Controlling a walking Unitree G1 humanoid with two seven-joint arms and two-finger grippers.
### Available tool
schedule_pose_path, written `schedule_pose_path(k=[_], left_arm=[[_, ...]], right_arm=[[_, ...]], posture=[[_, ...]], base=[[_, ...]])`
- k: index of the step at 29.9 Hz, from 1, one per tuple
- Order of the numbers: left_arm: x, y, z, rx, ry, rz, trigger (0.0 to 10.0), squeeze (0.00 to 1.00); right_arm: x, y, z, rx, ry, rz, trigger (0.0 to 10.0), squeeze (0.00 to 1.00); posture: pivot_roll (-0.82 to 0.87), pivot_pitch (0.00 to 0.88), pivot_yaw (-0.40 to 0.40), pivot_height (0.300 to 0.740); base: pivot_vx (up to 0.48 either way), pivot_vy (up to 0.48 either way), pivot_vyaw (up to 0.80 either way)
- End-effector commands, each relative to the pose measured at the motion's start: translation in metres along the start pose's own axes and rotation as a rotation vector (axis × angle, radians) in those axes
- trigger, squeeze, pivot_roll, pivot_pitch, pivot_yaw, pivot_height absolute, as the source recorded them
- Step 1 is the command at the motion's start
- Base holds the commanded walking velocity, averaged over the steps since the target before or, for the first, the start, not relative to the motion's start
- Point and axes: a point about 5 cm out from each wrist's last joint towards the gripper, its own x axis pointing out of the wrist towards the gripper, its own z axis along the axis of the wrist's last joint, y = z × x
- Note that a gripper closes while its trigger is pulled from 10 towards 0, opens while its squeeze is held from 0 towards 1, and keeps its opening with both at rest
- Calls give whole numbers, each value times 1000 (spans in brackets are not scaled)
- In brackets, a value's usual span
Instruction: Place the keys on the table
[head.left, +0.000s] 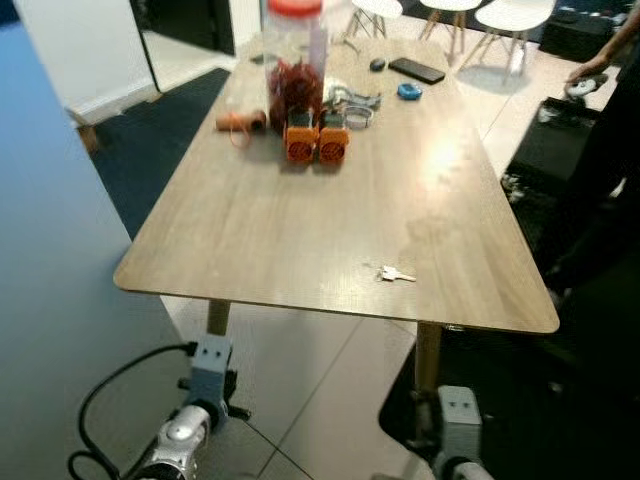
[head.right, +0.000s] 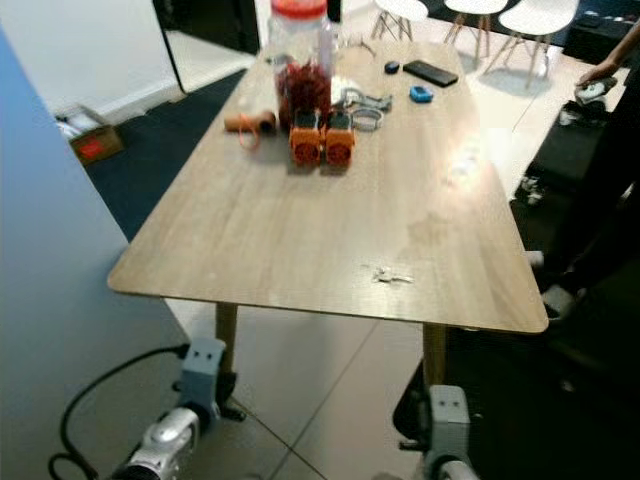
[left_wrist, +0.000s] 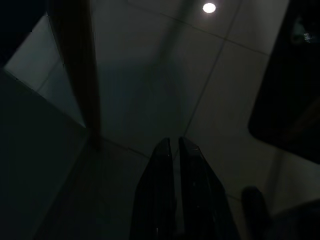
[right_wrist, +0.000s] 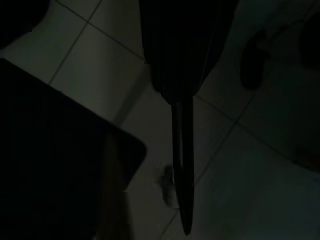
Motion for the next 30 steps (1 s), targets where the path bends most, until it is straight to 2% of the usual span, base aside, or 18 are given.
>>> schedule_pose_path(k=[1, 7, 9, 15, 17, 18, 19, 20, 23, 24, 25, 26, 28, 29, 30], left_arm=[[-1, 3, -2, -1, 21, 9, 10000, 0], [-1, 4, -1, 24, 11, 14, 10000, 0], [-1, 5, -1, 21, 10, 19, 10000, 0], [-2, 5, -3, 23, 11, 24, 10000, 0], [-3, 5, -4, 23, 12, 26, 10000, 0], [-4, 6, -6, 24, 14, 27, 10000, 0], [-4, 6, -6, 24, 15, 27, 10000, 0], [-4, 6, -6, 24, 15, 27, 10000, 0], [-4, 6, -7, 26, 18, 26, 10000, 0], [-4, 6, -7, 26, 18, 26, 10000, 0], [-4, 7, -7, 27, 19, 25, 10000, 0], [-4, 7, -6, 28, 18, 25, 10000, 0], [-4, 7, -6, 28, 17, 23, 10000, 0], [-4, 7, -6, 28, 17, 23, 10000, 0], [-4, 7, -6, 28, 17, 23, 10000, 0]], right_arm=[[-1, 3, -5, 19, 19, -2, 10000, 0], [-3, -3, -8, 47, 18, -34, 10000, 0], [-6, -8, -11, 92, 7, -72, 10000, 0], [-17, -25, -27, 81, 18, -161, 10000, 0], [-28, -42, -36, 57, 20, -204, 10000, 0], [-37, -60, -40, 56, 11, -260, 10000, 0], [-41, -69, -40, 65, 2, -289, 10000, 0], [-41, -69, -40, 65, 2, -289, 10000, 0], [-54, -105, -29, 93, -71, -409, 10000, 0], [-54, -105, -29, 93, -71, -409, 10000, 0], [-57, -115, -23, 91, -104, -437, 10000, 0], [-66, -139, -5, 107, -196, -521, 10000, 0], [-73, -156, 10, 133, -269, -586, 10000, 0], [-73, -156, 10, 133, -269, -586, 10000, 0], [-76, -163, 17, 146, -302, -614, 10000, 0]], posture=[[64, 57, -12, 740], [66, 56, -14, 740], [67, 55, -16, 740], [69, 54, -17, 740], [70, 54, -17, 740], [68, 52, -15, 740], [68, 52, -15, 740], [68, 52, -15, 740], [61, 47, -12, 740], [61, 47, -12, 740], [61, 47, -12, 740], [56, 44, -9, 740], [55, 44, -8, 740], [55, 44, -8, 740], [54, 42, -8, 740]], base=[[0, 0, 0], [0, 0, 0], [0, 0, 0], [0, 0, 0], [0, 0, 0], [0, 0, 0], [0, 0, 0], [0, 0, 0], [0, 0, 0], [0, 0, 0], [0, 0, 0], [0, 0, 0], [0, 0, 0], [0, 0, 0], [0, 0, 0]])
